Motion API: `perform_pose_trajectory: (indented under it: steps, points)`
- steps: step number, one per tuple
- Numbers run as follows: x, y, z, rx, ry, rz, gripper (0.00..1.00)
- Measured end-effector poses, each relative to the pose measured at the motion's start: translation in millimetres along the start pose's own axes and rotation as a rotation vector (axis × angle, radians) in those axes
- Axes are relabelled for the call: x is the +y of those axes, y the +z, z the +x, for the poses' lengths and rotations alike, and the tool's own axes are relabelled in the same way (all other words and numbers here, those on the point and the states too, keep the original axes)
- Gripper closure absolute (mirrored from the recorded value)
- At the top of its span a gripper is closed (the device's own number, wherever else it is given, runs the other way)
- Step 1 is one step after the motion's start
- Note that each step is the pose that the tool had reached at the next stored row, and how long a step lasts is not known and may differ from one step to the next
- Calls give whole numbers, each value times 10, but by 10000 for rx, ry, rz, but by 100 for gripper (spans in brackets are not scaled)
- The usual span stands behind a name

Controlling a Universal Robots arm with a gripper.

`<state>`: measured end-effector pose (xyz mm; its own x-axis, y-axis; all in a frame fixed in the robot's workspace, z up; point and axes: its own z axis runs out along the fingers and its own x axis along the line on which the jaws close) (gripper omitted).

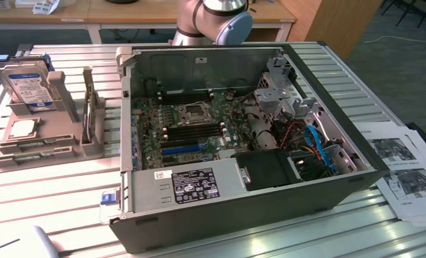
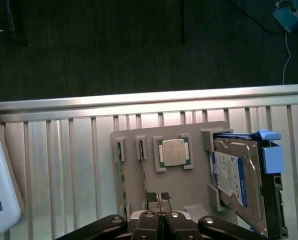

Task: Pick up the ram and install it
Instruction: 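Pick up the ram and move it above insertion slot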

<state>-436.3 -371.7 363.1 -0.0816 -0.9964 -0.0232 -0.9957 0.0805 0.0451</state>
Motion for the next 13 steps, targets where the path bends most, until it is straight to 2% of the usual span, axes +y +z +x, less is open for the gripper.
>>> perform_pose_trajectory:
  steps: [9, 13]
  points:
    - [0, 0, 0, 49, -1090, -25, 90]
    - [0, 0, 0, 51, -1119, -26, 90]
